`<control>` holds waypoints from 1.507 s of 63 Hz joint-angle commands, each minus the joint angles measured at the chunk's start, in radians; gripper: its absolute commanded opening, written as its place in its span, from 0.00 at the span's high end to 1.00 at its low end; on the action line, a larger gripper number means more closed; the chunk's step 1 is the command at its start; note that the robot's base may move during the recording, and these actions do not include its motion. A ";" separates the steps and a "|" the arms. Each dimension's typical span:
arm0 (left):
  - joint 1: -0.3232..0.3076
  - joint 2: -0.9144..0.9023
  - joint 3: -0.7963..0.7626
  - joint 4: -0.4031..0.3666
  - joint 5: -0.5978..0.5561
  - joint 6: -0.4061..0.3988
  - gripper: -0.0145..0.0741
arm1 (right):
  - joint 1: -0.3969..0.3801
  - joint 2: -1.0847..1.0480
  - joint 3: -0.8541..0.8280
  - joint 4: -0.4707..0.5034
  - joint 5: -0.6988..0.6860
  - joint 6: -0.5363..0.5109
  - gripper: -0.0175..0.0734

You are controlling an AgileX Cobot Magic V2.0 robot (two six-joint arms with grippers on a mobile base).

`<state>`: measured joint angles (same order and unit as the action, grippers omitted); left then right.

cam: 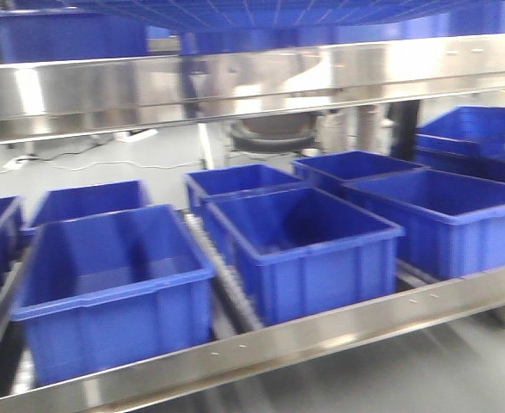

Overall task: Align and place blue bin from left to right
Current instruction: 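Back away from the rack holding the bin in both grippers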

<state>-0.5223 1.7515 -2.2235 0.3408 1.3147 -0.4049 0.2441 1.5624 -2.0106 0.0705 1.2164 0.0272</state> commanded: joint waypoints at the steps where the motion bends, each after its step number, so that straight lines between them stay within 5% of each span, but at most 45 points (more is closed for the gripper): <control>1: 0.001 -0.021 -0.014 0.049 -0.094 0.011 0.85 | -0.003 -0.026 -0.020 -0.004 -0.081 -0.037 0.89; 95: 0.001 -0.021 -0.014 0.049 -0.094 0.011 0.85 | -0.003 -0.026 -0.020 -0.004 -0.081 -0.037 0.89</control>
<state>-0.5223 1.7515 -2.2235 0.3408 1.3147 -0.4049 0.2441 1.5624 -2.0106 0.0705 1.2164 0.0272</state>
